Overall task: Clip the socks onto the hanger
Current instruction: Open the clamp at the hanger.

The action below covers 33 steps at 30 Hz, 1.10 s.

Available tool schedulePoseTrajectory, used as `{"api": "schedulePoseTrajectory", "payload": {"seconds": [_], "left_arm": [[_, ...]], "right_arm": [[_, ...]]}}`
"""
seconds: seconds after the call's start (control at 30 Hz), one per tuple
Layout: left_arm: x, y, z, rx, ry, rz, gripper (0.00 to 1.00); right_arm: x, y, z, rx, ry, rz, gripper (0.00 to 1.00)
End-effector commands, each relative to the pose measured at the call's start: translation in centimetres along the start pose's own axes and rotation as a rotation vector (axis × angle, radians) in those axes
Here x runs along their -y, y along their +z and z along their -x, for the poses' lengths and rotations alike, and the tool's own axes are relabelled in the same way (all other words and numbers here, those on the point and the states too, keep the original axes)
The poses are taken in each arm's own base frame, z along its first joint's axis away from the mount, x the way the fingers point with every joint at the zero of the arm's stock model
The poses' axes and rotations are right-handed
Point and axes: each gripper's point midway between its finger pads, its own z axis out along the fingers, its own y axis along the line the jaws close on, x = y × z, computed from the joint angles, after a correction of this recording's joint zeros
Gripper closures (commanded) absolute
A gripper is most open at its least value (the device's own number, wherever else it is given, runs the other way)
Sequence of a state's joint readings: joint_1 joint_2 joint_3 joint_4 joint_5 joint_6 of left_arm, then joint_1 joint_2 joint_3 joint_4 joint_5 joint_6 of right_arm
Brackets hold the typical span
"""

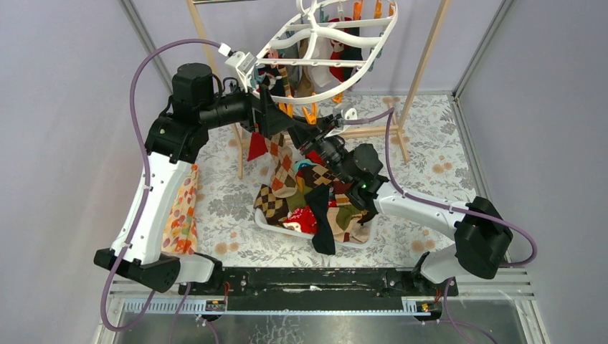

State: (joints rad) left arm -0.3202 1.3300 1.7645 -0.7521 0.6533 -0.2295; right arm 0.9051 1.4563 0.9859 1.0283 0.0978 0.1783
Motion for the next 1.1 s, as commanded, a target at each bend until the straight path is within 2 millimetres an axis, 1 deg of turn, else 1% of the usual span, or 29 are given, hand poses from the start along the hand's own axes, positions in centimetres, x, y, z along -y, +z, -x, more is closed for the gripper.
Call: {"api": "schedulePoseTrajectory", "payload": {"seconds": [0.0, 0.3, 0.43, 0.7, 0.9, 1.07], "left_arm": [[0.3, 0.4, 2.4, 0.103, 0.018, -0.003, 0.05], [-1.6, 1.5, 2.4, 0.157, -0.010, 0.050, 0.20], [-2.2, 1.9, 2.9, 0.177, -0.019, 0.068, 0.24], [-2.3, 2.4, 4.2, 0.233, -0.049, 0.059, 0.33], [-2.5, 3.0, 3.7, 0.222, -0.089, 0.046, 0.34], [-2.4, 3.4, 3.9, 0.234, -0.105, 0.030, 0.36]], "right_arm": [[-1.2, 0.7, 1.2, 0.030, -0.023, 0.020, 0.98], [-1.3, 0.7, 0.8, 0.023, -0.014, 0.022, 0.98], [-1.4, 0.7, 0.5, 0.013, -0.007, 0.030, 0.97], [-1.5, 0.6, 0.3, 0.006, 0.001, 0.033, 0.97], [-1.7, 0.6, 0.0, -0.004, 0.004, 0.041, 0.97], [-1.8, 0.7, -0.4, -0.016, 0.010, 0.046, 0.96]]}}
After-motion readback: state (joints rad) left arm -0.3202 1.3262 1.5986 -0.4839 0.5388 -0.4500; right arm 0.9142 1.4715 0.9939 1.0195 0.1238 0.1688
